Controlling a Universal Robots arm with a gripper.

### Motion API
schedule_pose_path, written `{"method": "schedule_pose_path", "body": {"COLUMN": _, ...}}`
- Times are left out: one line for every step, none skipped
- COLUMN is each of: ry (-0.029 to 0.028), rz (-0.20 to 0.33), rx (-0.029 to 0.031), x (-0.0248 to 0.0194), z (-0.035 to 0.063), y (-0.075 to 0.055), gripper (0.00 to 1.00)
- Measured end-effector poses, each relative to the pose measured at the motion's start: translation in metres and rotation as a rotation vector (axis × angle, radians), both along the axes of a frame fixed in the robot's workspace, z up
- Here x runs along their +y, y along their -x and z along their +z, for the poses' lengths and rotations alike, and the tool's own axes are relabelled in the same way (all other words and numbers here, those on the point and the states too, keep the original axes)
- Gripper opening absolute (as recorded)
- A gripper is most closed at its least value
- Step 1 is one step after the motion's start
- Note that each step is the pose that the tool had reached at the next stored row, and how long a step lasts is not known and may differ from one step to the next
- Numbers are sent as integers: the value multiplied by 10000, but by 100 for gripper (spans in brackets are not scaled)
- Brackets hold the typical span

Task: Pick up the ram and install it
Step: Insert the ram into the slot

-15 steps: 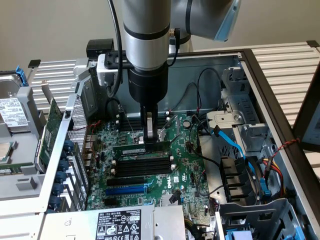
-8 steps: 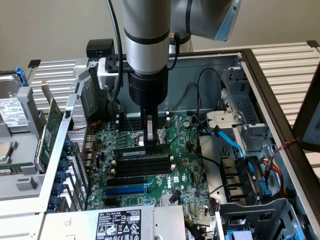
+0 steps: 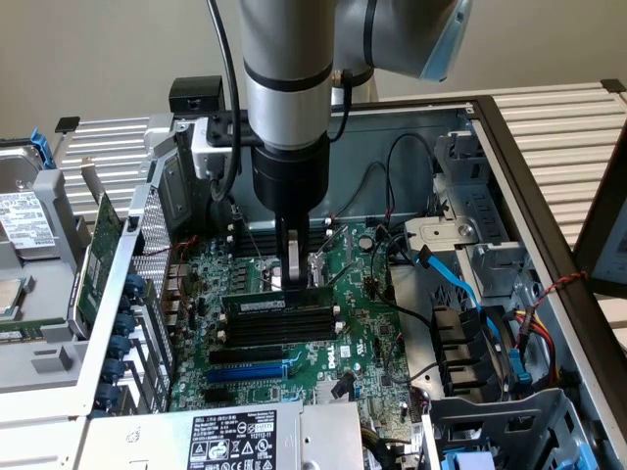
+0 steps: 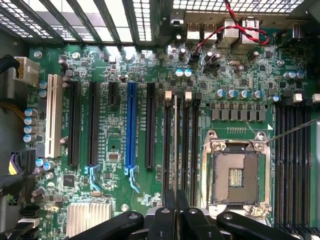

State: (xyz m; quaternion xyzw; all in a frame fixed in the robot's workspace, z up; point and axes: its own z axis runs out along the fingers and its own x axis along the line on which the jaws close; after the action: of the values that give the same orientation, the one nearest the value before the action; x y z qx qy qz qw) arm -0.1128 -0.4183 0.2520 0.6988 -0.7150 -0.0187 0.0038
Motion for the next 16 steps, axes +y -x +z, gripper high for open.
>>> {"method": "schedule_pose_path", "body": {"ry": 17, "rz": -8, "rx": 0, "x": 0, "z": -4, "y": 0, "gripper": 13}}
{"method": "schedule_pose_path", "body": {"ry": 34, "rz": -15, "rx": 0, "x": 0, "z": -9, "y": 0, "gripper": 13}}
{"method": "schedule_pose_path", "body": {"ry": 48, "rz": -22, "rx": 0, "x": 0, "z": -16, "y": 0, "gripper": 13}}
{"method": "schedule_pose_path", "body": {"ry": 55, "rz": -29, "rx": 0, "x": 0, "z": -23, "y": 0, "gripper": 13}}
{"method": "schedule_pose_path", "body": {"ry": 58, "rz": -36, "rx": 0, "x": 0, "z": -32, "y": 0, "gripper": 13}}
{"method": "schedule_pose_path", "body": {"ry": 60, "rz": -45, "rx": 0, "x": 0, "z": -42, "y": 0, "gripper": 13}}
{"method": "schedule_pose_path", "body": {"ry": 63, "rz": -53, "rx": 0, "x": 0, "z": -49, "y": 0, "gripper": 13}}
{"method": "schedule_pose_path", "body": {"ry": 63, "rz": -60, "rx": 0, "x": 0, "z": -55, "y": 0, "gripper": 13}}
{"method": "schedule_pose_path", "body": {"ry": 63, "rz": -66, "rx": 0, "x": 0, "z": -61, "y": 0, "gripper": 13}}
{"method": "schedule_pose_path", "body": {"ry": 63, "rz": -71, "rx": 0, "x": -1, "z": -64, "y": 1, "gripper": 13}}
{"method": "schedule_pose_path", "body": {"ry": 63, "rz": -74, "rx": 0, "x": -3, "z": -66, "y": 1, "gripper": 13}}
{"method": "schedule_pose_path", "body": {"ry": 63, "rz": -77, "rx": 0, "x": -5, "z": -68, "y": 1, "gripper": 13}}
{"method": "schedule_pose_path", "body": {"ry": 64, "rz": -76, "rx": 0, "x": -10, "z": -68, "y": 1, "gripper": 13}}
{"method": "schedule_pose_path", "body": {"ry": 64, "rz": -78, "rx": 0, "x": -17, "z": -69, "y": 1, "gripper": 13}}
{"method": "schedule_pose_path", "body": {"ry": 65, "rz": -79, "rx": 0, "x": -21, "z": -70, "y": 1, "gripper": 13}}
{"method": "schedule_pose_path", "body": {"ry": 65, "rz": -82, "rx": 0, "x": -22, "z": -71, "y": 1, "gripper": 13}}
